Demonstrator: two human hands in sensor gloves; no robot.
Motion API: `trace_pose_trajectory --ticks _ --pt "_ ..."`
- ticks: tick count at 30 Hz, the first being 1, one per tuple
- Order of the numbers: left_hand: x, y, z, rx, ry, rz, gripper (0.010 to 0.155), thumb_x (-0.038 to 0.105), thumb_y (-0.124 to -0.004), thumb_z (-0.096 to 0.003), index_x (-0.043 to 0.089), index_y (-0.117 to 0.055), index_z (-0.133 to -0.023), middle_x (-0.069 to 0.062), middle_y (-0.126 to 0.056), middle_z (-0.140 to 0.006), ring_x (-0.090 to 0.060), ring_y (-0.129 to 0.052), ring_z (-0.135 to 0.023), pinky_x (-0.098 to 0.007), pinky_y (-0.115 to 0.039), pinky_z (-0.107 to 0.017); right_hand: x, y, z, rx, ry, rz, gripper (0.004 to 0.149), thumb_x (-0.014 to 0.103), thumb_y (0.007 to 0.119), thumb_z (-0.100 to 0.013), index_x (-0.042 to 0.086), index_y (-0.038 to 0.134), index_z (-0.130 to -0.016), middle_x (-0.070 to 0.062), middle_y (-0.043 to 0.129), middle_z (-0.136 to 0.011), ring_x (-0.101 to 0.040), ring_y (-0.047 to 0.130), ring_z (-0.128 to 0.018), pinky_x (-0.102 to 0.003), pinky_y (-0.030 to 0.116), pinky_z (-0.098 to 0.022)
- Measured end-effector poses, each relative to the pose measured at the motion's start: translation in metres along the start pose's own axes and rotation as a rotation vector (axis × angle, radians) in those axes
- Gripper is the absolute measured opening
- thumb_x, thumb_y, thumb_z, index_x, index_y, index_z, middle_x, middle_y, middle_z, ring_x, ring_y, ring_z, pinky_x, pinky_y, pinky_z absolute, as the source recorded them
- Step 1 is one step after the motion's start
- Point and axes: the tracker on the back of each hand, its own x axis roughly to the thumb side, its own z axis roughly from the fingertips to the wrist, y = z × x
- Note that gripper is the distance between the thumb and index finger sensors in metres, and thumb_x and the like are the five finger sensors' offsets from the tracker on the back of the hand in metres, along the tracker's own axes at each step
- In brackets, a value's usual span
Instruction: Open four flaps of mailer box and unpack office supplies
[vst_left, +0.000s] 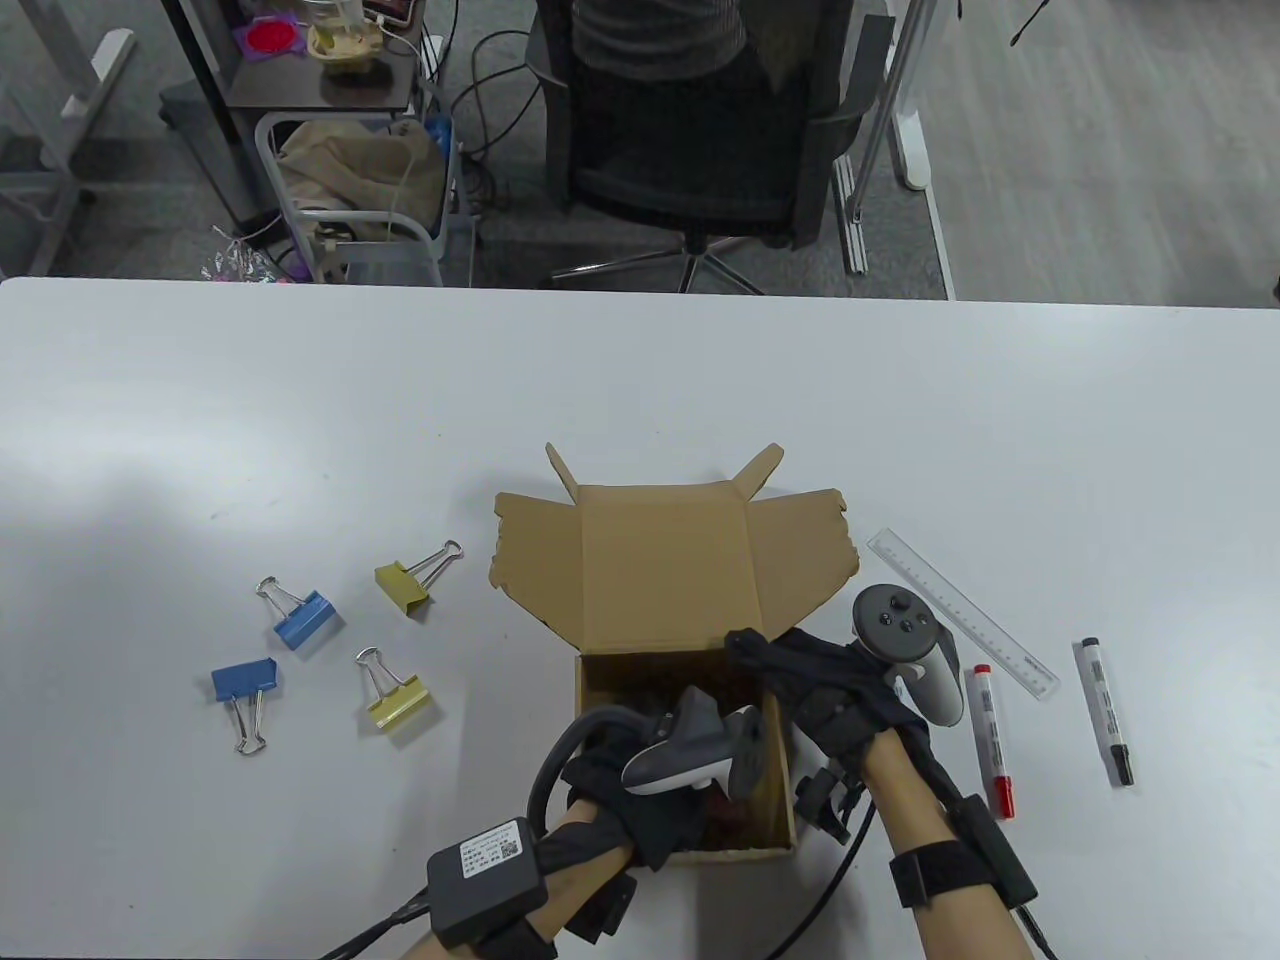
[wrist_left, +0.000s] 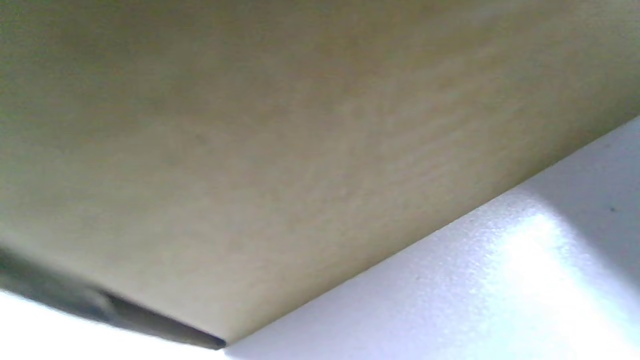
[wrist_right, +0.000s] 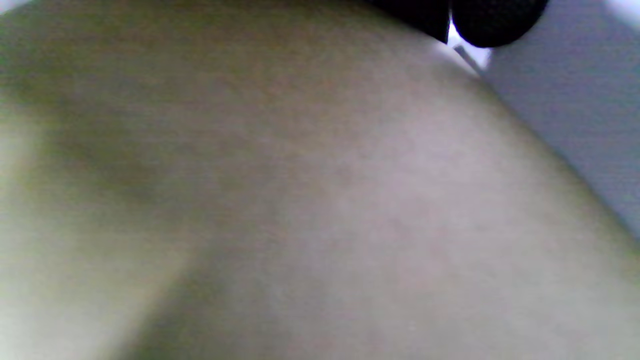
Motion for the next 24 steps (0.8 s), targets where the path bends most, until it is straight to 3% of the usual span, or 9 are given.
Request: trace_pose_trajectory --ticks 18,24 --pt "-0.014 0.012 0.019 0.108 -0.056 0.074 0.066 0.056 -0.087 -0.0477 0.030 -0.061 -0.102 0.005 -0.060 -0.116 -0.027 -0.058 -0.114 -0.056 -0.044 -0.093 0.002 0.001 0.000 0.005 -0.008 0.018 0.062 0.052 0.063 -0.059 0.010 0.064 -0.104 -0.027 0.075 -0.103 -0.055 0.064 -0.094 -0.074 0.051 -0.060" --pt "-0.021 0.018 0.028 0.207 -0.089 0.173 0.066 0.057 -0.085 -0.0478 0.029 -0.060 -0.102 0.005 -0.060 -0.115 -0.028 -0.059 -0.112 -0.054 -0.049 -0.090 0.006 0.002 0.001 -0.015 -0.011 0.061 0.060 0.051 0.064 -0.059 0.010 0.065 -0.103 -0.027 0.077 -0.102 -0.055 0.068 -0.092 -0.076 0.052 -0.058"
